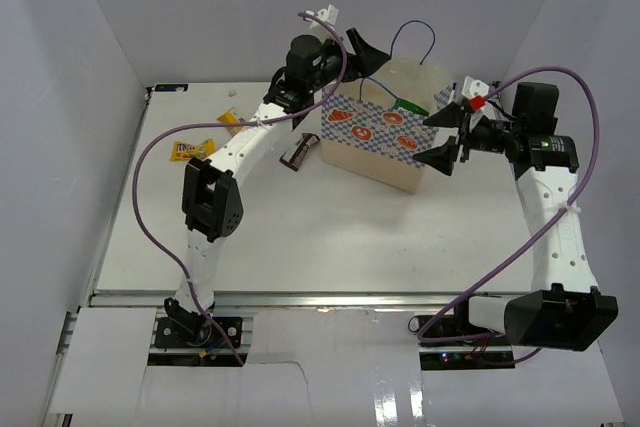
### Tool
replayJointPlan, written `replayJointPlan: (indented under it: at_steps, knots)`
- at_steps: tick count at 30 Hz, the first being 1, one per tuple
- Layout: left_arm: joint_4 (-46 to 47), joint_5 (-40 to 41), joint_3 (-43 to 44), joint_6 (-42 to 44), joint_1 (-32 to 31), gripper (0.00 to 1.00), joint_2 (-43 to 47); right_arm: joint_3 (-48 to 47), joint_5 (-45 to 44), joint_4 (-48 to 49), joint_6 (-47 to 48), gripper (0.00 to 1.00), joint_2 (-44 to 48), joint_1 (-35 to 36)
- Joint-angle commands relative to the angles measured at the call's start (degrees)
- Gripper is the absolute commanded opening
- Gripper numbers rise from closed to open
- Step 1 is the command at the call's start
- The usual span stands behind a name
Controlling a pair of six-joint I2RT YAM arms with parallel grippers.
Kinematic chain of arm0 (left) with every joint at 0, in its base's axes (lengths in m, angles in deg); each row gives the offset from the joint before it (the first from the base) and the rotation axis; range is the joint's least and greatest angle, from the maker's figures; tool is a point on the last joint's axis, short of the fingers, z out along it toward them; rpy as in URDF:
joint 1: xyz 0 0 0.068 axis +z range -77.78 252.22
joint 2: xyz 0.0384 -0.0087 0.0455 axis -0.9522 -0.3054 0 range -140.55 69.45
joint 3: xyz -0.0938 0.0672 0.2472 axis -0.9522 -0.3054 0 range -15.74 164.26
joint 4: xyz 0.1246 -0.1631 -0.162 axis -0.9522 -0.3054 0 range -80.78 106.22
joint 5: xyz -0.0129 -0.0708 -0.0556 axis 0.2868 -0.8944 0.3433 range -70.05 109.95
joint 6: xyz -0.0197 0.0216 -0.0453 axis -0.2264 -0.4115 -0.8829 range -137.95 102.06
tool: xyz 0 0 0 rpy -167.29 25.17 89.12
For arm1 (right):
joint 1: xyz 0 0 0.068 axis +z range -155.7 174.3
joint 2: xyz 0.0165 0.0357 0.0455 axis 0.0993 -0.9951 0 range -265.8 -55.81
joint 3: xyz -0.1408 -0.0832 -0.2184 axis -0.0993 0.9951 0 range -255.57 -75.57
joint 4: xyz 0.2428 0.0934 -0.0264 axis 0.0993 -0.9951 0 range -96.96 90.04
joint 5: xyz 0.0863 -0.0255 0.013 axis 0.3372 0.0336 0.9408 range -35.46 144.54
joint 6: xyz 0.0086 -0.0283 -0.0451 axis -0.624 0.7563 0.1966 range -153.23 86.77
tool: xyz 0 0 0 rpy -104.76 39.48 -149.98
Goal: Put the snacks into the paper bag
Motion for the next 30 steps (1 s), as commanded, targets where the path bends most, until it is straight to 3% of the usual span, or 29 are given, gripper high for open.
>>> replayJointPlan:
  at_steps: [1,3,6,8,12,16,21,24,27,30]
  knots:
    - [-2.06,1.76,1.14,5.96,-0.36,0.87,11.1,-2.69,0.49,-8.0,11.26,0.88,-0.78,6.12]
    - [-4.26,3.08,-0.96,9.83,-0.27,0.88,14.44,-2.69,-3.02,-9.85,16.69,0.88,-1.13,11.41]
    - [-4.71,8.86,-17.06,18.1,0.08,0.88,25.76,-2.61,-15.21,-15.64,27.57,0.88,-2.97,27.55]
    - [-4.97,13.96,-25.27,22.59,0.35,0.88,36.66,-1.65,-19.63,-15.92,32.35,0.88,-4.2,32.33]
    - [-14.95,28.55,-42.86,24.62,1.14,0.91,55.12,-1.11,-30.78,-14.17,45.35,0.88,-9.29,40.59]
    - [-25.69,36.74,-55.88,18.14,1.49,0.92,72.08,-2.34,-43.01,-8.73,56.5,0.89,-20.01,45.27]
    - [-37.57,39.91,-67.58,3.31,1.49,0.92,90.88,-4.18,-53.56,7.43,62.16,0.9,-32.3,48.08]
    - [-41.09,38.08,-72.33,-3.3,1.58,0.92,98.01,-8.13,-56.91,13.33,61.47,0.91,-40.11,49.4]
    - [-43.2,36.58,-75.23,-7.09,1.58,0.93,102.42,-18.64,-64.87,18.42,57.17,0.91,-49.68,50.81]
    - [-44.61,36.84,-76.11,-8.07,1.58,0.93,104.45,-29.2,-70.52,16.08,53.92,0.9,-59.97,50.81]
